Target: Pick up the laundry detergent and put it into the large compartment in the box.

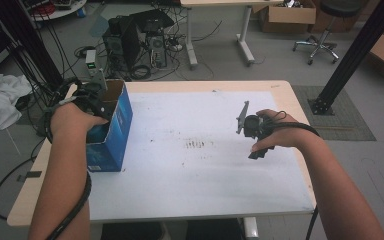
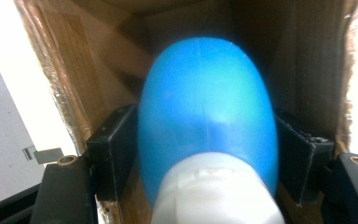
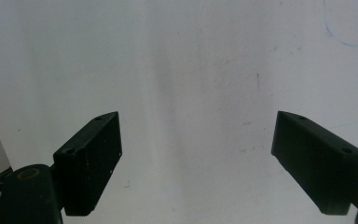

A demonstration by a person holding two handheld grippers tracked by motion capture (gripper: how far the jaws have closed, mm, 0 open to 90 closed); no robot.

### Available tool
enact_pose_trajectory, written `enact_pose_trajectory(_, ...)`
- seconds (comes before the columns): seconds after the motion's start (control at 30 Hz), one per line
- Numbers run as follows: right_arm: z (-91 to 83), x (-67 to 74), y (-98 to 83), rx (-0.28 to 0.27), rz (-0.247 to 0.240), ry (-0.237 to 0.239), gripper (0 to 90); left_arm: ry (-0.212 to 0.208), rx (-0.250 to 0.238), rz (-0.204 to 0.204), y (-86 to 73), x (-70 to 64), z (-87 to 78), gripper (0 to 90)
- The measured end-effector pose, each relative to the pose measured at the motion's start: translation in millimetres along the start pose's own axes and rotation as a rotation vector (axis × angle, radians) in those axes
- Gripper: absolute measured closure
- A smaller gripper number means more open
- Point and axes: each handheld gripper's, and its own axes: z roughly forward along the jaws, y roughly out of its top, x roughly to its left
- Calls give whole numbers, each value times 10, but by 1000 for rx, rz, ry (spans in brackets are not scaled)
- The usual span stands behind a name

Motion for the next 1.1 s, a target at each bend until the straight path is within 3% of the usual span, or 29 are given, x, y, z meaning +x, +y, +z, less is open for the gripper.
enact_pose_trajectory(0.1,-5,9,-10,-5,5,-1,162,10,-4,11,-3,-9,-38,309)
enact_pose_trajectory(0.53,-31,32,-15,-11,-2,-8,163,30,-22,-9,-73,-1,-255,246)
enact_pose_trajectory(0.87,-22,33,-1,-15,-8,-6,163,29,-4,-17,-99,-2,-311,177)
enact_pose_trajectory(1.1,-39,40,-2,-12,-6,-3,162,46,-8,-2,-128,-11,-368,139)
